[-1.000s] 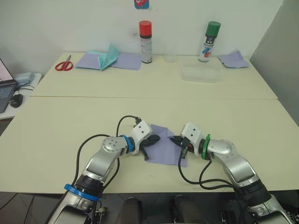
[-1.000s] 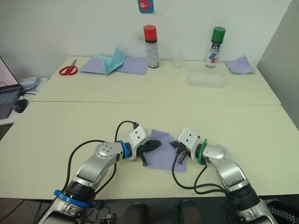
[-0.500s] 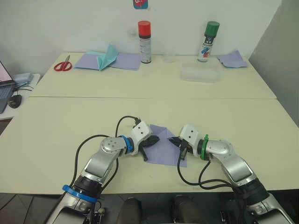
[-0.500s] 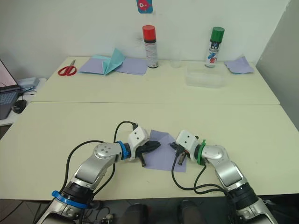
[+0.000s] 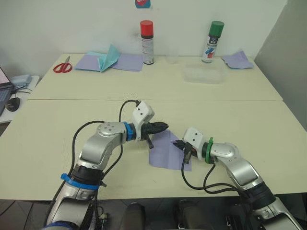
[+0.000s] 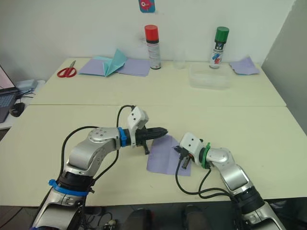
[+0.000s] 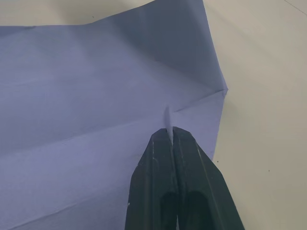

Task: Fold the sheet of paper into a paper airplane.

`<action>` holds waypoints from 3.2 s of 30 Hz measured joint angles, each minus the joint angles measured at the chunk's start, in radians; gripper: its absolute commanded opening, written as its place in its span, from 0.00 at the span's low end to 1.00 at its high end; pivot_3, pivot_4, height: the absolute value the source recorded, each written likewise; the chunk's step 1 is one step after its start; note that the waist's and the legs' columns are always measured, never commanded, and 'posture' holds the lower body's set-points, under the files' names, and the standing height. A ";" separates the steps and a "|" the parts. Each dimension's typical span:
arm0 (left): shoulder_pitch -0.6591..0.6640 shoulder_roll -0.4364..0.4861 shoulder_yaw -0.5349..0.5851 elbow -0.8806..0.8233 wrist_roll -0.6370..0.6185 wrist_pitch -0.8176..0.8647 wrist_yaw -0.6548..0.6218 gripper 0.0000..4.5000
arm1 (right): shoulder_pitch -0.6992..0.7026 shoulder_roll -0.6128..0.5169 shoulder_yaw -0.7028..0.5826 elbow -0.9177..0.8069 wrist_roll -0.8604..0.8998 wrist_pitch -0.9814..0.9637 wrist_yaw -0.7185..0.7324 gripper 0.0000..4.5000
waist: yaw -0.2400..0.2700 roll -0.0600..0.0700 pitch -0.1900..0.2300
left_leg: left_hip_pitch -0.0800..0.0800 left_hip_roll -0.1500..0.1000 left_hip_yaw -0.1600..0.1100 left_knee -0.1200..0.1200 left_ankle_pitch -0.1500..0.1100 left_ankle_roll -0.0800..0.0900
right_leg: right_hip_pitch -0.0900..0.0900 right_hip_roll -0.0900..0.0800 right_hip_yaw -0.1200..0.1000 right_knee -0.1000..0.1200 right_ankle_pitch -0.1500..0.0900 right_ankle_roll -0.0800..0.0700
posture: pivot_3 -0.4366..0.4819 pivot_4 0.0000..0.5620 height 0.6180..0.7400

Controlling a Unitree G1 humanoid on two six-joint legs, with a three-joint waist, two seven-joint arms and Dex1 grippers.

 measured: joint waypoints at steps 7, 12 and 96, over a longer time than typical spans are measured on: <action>-0.023 -0.045 -0.112 0.157 0.150 -0.101 0.069 0.00 | 0.008 0.005 0.001 -0.009 -0.002 0.004 -0.014 0.01 | 0.000 0.000 0.000 | 0.000 0.001 0.000 0.000 0.000 0.000 | 0.000 0.001 0.000 0.000 0.000 0.000 | 0.48 0.27 1.00; -0.023 -0.078 -0.126 0.216 0.191 -0.153 0.088 0.00 | 0.014 0.005 0.001 -0.023 -0.001 0.018 -0.021 0.01 | 0.000 0.000 0.000 | -0.001 0.001 0.001 0.000 0.000 0.000 | -0.001 0.001 0.000 0.000 0.000 0.000 | 0.48 0.27 1.00; -0.007 -0.113 -0.170 0.320 0.304 -0.304 0.095 0.00 | 0.112 0.012 -0.194 -0.141 0.201 0.146 -0.071 0.01 | 0.002 -0.001 -0.006 | 0.001 0.000 0.000 0.000 0.000 0.000 | 0.002 0.001 0.000 0.000 0.000 0.000 | 0.48 0.27 1.00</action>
